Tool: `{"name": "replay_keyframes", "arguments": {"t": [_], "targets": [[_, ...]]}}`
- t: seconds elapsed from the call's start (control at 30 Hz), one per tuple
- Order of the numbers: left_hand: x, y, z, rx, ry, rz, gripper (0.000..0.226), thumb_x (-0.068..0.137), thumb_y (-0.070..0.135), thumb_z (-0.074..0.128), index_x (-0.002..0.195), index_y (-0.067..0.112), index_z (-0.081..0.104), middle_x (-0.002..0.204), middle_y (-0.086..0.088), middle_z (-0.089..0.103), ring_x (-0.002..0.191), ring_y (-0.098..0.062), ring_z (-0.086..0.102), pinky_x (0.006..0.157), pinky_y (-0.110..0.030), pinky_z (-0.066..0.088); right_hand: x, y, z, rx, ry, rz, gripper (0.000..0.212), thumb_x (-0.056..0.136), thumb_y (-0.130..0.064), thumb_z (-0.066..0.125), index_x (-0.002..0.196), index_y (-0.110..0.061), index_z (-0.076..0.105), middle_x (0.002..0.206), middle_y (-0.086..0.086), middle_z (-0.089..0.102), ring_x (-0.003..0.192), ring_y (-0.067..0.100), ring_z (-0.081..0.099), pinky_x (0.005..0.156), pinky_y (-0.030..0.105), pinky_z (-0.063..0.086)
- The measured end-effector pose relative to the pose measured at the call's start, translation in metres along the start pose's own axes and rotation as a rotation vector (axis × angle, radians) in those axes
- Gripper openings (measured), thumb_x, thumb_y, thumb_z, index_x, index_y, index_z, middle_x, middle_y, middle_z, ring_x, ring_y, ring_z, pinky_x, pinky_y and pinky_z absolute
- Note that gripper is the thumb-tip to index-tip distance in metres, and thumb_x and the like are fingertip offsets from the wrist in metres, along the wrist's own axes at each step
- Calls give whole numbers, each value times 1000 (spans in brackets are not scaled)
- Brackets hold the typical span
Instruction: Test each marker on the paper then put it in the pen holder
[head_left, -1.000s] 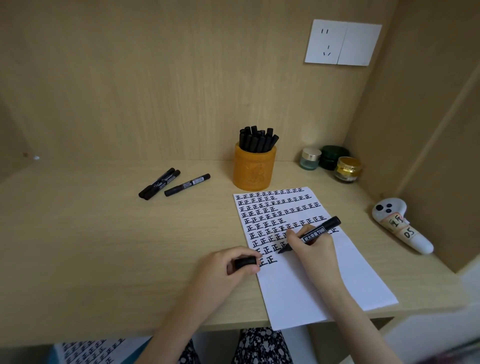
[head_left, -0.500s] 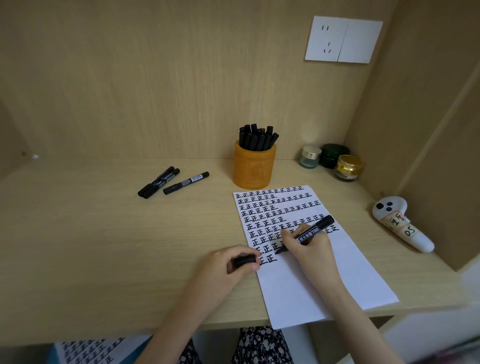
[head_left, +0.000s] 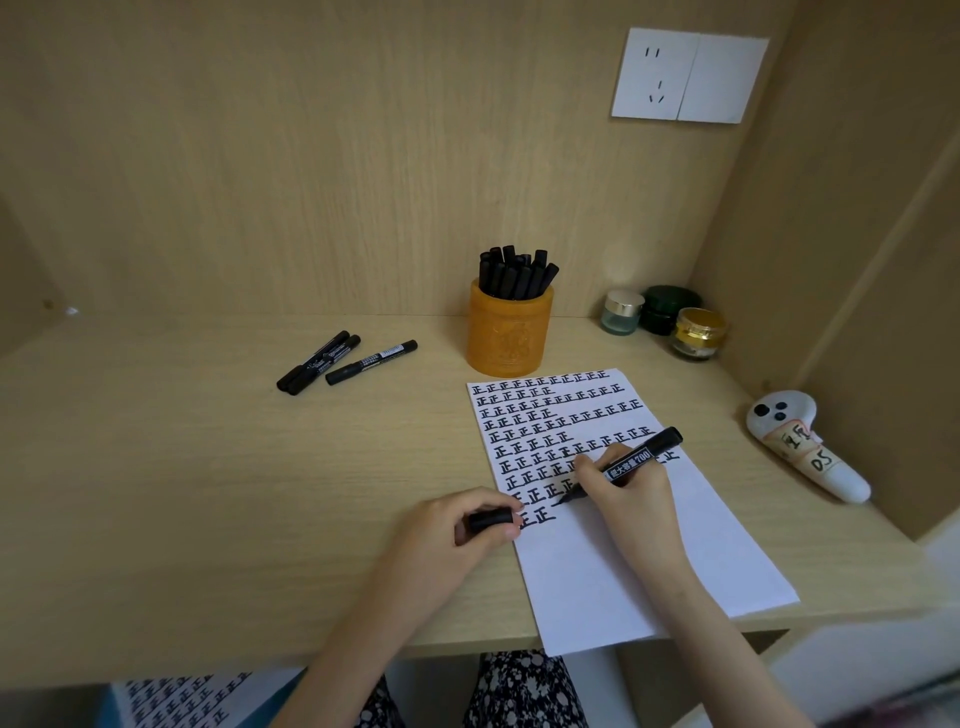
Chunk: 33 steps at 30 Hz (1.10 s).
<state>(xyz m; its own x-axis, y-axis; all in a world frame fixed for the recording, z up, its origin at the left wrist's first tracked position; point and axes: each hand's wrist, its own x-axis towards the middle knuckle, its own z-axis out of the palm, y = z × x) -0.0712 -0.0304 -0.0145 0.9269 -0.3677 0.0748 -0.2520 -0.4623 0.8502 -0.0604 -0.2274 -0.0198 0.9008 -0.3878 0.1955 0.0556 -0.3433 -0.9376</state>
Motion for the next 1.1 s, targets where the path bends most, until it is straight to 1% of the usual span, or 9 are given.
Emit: {"name": "replay_keyframes", "arguments": {"t": [0.13, 0.27, 0.37, 0.47, 0.63, 0.7, 0.87, 0.97, 1.1], "targets": [[1, -2, 1, 8, 6, 0, 16, 83, 37, 64, 96, 47, 65, 84, 36, 64, 54, 3, 42, 54, -12, 34, 0, 0, 1, -30, -20, -19, 36, 86, -12, 66, 58, -9, 44, 43, -12, 38, 46, 7, 33, 45, 18, 28], [0, -3, 1, 7, 4, -2, 17, 83, 38, 64, 98, 46, 66, 86, 32, 66, 54, 4, 42, 54, -12, 34, -1, 0, 1, -41, -21, -17, 34, 84, -8, 65, 58, -9, 43, 46, -8, 39, 46, 7, 33, 45, 18, 28], [0, -3, 1, 15, 2, -2, 18, 83, 39, 64, 100, 46, 65, 89, 30, 67, 54, 3, 42, 53, -11, 33, -1, -1, 0, -45, -34, -7, 34, 83, -6, 64, 58, -10, 41, 45, -10, 37, 47, 7, 32, 46, 18, 28], [0, -3, 1, 9, 2, -4, 17, 83, 39, 64, 98, 47, 65, 88, 32, 65, 54, 3, 41, 53, -11, 34, -1, -2, -1, -41, -49, -2, 37, 83, -5, 64, 57, -12, 39, 43, -12, 34, 47, 7, 30, 45, 17, 27], [-1, -1, 1, -2, 8, 0, 18, 83, 36, 65, 98, 46, 65, 84, 34, 65, 54, 6, 43, 54, -9, 34, -1, -2, -1, -19, -36, 6, 34, 83, -5, 63, 58, -10, 40, 44, -12, 34, 46, 7, 30, 44, 16, 27], [-1, -1, 0, -4, 9, 1, 18, 83, 35, 65, 98, 45, 66, 84, 35, 64, 55, 7, 45, 56, -9, 35, 0, -2, -1, -5, -25, 13, 33, 84, -6, 64, 59, -8, 42, 46, -8, 35, 46, 7, 30, 44, 15, 26], [0, -1, 0, 20, 6, 3, 18, 83, 36, 64, 96, 49, 64, 86, 34, 65, 55, 6, 44, 56, -12, 36, -1, -3, 0, -42, -23, -20, 35, 85, -6, 63, 59, -9, 40, 48, -4, 35, 46, 8, 29, 44, 18, 26], [0, -2, 1, 40, 3, 3, 18, 83, 38, 64, 95, 51, 62, 88, 34, 65, 56, 4, 43, 56, -12, 36, -1, -2, 0, -43, -15, -24, 35, 84, -5, 63, 58, -10, 40, 49, -4, 37, 47, 8, 30, 44, 18, 26], [0, -1, 0, 28, 9, 9, 19, 83, 36, 64, 92, 52, 61, 85, 38, 63, 55, 5, 44, 54, -11, 36, -1, -1, 0, -22, -13, -8, 32, 85, -7, 63, 60, 0, 44, 51, 0, 39, 48, 9, 31, 45, 18, 27]]}}
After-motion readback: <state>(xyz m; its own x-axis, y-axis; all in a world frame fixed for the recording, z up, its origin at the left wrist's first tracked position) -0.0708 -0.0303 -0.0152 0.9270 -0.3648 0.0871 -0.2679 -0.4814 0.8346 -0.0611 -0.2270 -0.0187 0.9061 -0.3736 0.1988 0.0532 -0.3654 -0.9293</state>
